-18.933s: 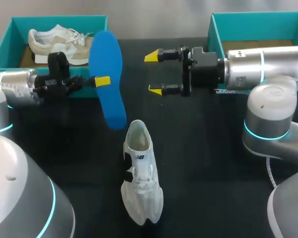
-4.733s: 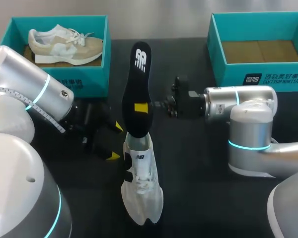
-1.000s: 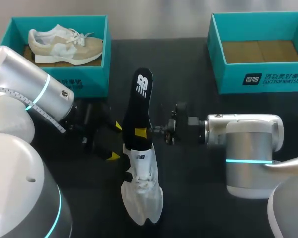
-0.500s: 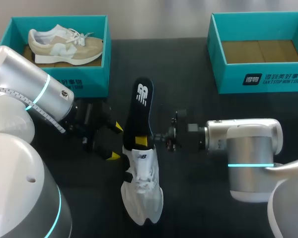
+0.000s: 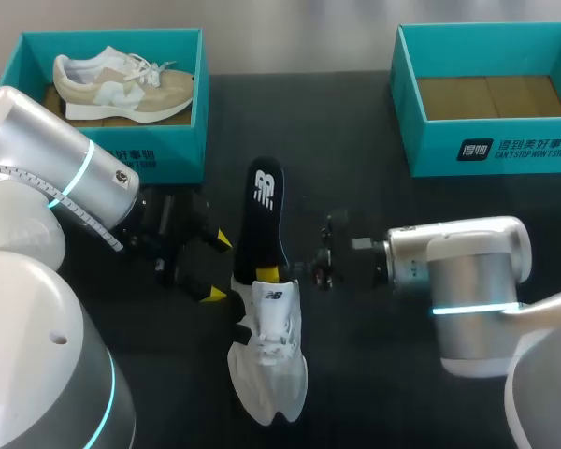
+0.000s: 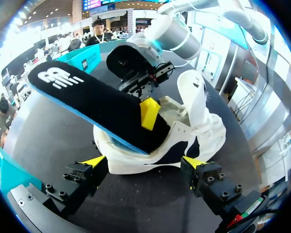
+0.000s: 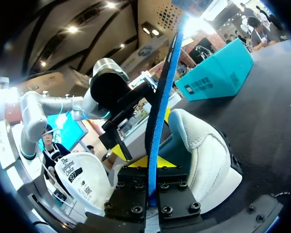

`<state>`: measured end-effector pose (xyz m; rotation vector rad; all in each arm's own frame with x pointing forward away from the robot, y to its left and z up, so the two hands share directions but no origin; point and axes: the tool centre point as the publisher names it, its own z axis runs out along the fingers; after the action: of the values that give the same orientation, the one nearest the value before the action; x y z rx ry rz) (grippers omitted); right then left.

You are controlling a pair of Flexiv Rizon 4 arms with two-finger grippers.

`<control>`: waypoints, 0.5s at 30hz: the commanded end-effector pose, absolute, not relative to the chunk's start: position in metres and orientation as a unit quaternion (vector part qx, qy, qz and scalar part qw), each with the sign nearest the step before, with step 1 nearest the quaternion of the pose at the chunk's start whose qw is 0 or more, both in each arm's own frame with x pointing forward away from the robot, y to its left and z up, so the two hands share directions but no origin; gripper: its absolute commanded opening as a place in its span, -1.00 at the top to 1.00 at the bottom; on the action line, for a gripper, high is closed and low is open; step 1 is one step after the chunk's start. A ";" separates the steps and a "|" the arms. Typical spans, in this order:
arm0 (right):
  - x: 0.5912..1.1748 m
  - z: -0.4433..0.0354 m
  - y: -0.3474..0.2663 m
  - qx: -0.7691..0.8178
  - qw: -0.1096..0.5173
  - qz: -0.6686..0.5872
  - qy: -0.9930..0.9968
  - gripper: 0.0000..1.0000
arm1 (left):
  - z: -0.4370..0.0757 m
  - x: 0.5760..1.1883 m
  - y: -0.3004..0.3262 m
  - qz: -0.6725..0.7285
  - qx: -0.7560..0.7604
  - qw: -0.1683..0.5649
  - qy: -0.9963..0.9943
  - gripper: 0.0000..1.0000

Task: Take the shoe out of the shoebox, open the shoe tongue, remove and reinsert the insole, then place the shoe into the shoebox

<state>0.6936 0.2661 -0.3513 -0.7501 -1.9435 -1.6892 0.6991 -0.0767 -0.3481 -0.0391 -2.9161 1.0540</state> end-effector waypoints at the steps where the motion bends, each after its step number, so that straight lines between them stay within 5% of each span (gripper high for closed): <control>1: 0.690 -0.359 0.271 -0.271 0.239 -0.596 -0.717 1.00 | -0.348 0.699 -0.077 0.340 -0.013 0.020 -0.940 -1.00; 15: 0.694 -0.352 0.273 -0.254 0.222 -0.612 -0.715 1.00 | -0.348 0.699 -0.077 0.340 -0.013 0.020 -0.940 -1.00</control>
<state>0.6945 0.2710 -0.3482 -0.7057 -1.9765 -1.6896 0.6991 -0.0767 -0.3481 -0.0391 -2.9162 1.0540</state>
